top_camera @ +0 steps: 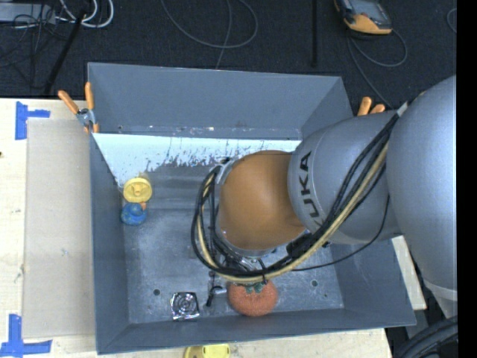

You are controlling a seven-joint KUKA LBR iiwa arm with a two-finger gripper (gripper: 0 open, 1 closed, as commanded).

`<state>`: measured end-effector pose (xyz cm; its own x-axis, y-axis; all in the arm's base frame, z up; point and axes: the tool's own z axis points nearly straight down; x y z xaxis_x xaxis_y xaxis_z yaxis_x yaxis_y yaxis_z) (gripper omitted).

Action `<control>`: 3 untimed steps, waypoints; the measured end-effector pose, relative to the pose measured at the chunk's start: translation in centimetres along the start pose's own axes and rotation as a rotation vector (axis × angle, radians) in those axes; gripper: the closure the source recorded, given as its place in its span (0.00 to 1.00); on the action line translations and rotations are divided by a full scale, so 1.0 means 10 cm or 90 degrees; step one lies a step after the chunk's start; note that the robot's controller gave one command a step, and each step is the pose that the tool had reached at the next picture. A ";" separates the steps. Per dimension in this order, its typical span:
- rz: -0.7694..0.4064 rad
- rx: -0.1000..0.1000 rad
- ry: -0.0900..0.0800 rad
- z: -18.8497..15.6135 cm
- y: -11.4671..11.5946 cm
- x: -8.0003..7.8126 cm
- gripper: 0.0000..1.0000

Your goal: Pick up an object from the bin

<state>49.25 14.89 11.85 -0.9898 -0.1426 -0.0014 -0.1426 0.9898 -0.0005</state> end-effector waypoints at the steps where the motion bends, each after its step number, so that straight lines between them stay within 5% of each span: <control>1: -0.060 -0.002 0.002 0.21 -0.43 -0.24 0.00; 2: 0.012 0.000 0.001 0.09 -0.82 -0.56 0.00; 3: -0.076 -0.001 0.000 0.29 -1.26 -0.17 0.00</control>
Offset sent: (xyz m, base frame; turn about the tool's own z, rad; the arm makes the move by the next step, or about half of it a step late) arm 0.0759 -0.0796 -0.0021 0.0419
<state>52.73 2.66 9.00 -0.9656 -0.2600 -0.0012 -0.2600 0.9656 0.0009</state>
